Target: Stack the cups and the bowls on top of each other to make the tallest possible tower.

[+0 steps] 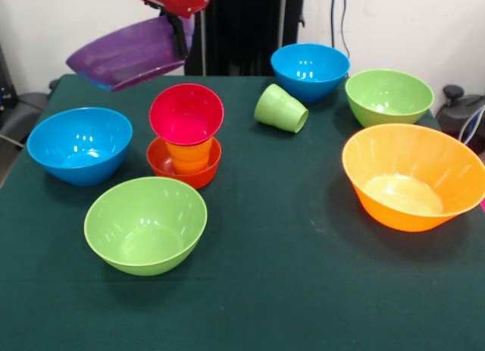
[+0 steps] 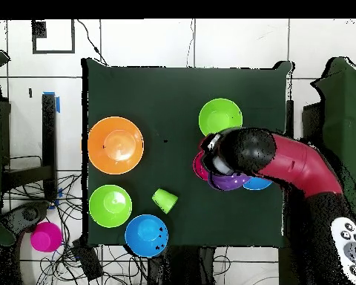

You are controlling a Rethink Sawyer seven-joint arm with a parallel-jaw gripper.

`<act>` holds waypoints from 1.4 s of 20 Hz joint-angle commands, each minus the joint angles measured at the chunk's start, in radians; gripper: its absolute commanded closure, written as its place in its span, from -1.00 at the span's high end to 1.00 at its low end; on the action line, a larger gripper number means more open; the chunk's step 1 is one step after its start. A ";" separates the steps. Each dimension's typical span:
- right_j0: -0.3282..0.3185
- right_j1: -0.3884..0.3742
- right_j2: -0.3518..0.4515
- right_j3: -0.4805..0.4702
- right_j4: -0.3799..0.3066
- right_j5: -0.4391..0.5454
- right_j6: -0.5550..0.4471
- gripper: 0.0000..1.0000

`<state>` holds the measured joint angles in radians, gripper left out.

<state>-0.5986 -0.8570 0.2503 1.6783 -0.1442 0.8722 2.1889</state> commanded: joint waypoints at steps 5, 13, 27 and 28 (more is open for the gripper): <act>0.078 0.007 0.043 -0.253 0.001 0.360 -0.001 -1.00; 0.093 0.002 0.037 -0.276 0.030 0.449 0.020 -1.00; 0.105 0.065 0.089 -0.573 -0.059 0.544 -0.137 -1.00; 0.107 0.062 0.089 -0.595 -0.069 0.556 -0.149 -1.00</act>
<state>-0.5283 -0.8410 0.2601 1.2442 -0.1297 1.3111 2.1889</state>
